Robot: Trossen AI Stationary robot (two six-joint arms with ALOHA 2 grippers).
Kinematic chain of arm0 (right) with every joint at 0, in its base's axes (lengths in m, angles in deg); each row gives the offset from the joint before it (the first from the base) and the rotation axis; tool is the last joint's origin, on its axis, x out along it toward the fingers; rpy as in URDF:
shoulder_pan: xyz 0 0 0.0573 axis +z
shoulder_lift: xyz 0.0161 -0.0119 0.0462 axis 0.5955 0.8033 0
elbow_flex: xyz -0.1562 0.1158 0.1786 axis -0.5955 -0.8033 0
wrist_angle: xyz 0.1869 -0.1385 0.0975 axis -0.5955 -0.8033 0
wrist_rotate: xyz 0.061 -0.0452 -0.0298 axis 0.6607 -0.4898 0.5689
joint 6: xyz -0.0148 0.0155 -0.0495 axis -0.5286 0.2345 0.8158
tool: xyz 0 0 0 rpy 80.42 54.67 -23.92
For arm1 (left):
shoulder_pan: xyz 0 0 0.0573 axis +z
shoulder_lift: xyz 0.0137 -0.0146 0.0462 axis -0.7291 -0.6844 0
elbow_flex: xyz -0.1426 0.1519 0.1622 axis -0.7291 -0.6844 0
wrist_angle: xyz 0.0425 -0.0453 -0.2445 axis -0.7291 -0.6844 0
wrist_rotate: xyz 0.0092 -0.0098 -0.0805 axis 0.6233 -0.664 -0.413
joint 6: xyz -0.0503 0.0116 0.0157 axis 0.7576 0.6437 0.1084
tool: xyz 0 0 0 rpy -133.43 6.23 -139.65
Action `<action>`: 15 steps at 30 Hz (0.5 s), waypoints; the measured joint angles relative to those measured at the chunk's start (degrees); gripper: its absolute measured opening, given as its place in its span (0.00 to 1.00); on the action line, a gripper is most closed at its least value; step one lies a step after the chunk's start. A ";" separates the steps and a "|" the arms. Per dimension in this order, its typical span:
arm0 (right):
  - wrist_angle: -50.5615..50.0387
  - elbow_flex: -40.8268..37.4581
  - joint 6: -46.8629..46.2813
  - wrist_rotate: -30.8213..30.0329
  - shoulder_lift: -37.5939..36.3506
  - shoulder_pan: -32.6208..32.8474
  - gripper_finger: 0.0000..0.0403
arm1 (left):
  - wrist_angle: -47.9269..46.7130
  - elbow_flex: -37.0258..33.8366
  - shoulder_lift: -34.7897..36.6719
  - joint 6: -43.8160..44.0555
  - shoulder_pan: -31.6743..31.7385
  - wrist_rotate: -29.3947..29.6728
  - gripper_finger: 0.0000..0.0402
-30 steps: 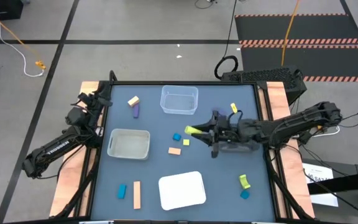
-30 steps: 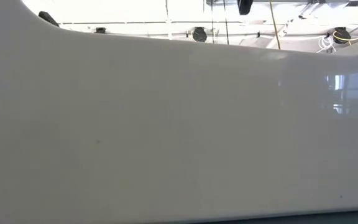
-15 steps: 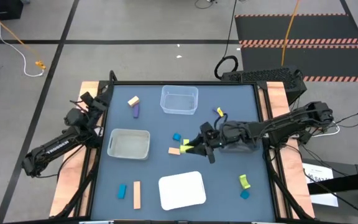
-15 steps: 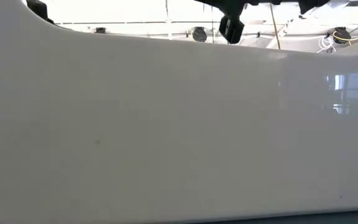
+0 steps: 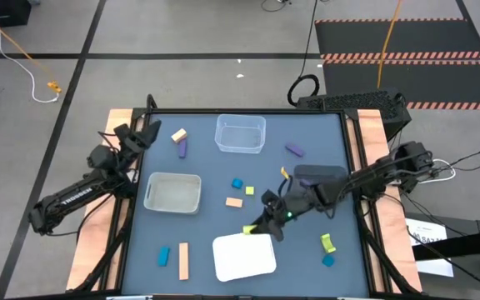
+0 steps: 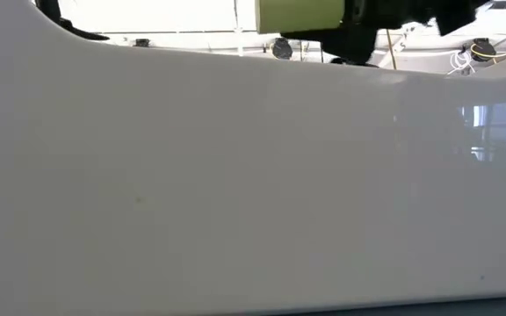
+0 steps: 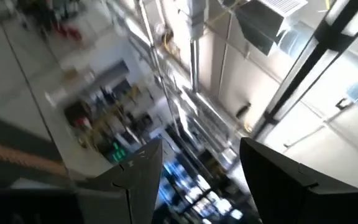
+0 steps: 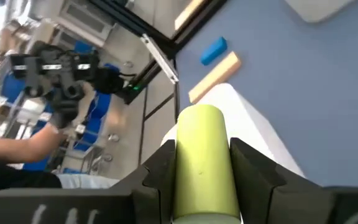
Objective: Sort & place blocks by color
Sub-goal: Put the green block into the white bin
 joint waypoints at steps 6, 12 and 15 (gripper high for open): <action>-1.25 0.02 -1.85 -6.99 -0.05 5.05 0.26 | 0.22 -0.01 0.00 5.32 -1.19 -6.15 0.54; -5.29 0.04 -4.20 -13.80 0.60 8.60 0.26 | -0.08 0.00 0.00 7.16 -2.18 -10.22 0.54; -3.31 0.05 -5.46 -14.20 2.39 9.09 0.26 | -0.12 0.00 0.00 9.42 -2.86 -12.47 0.54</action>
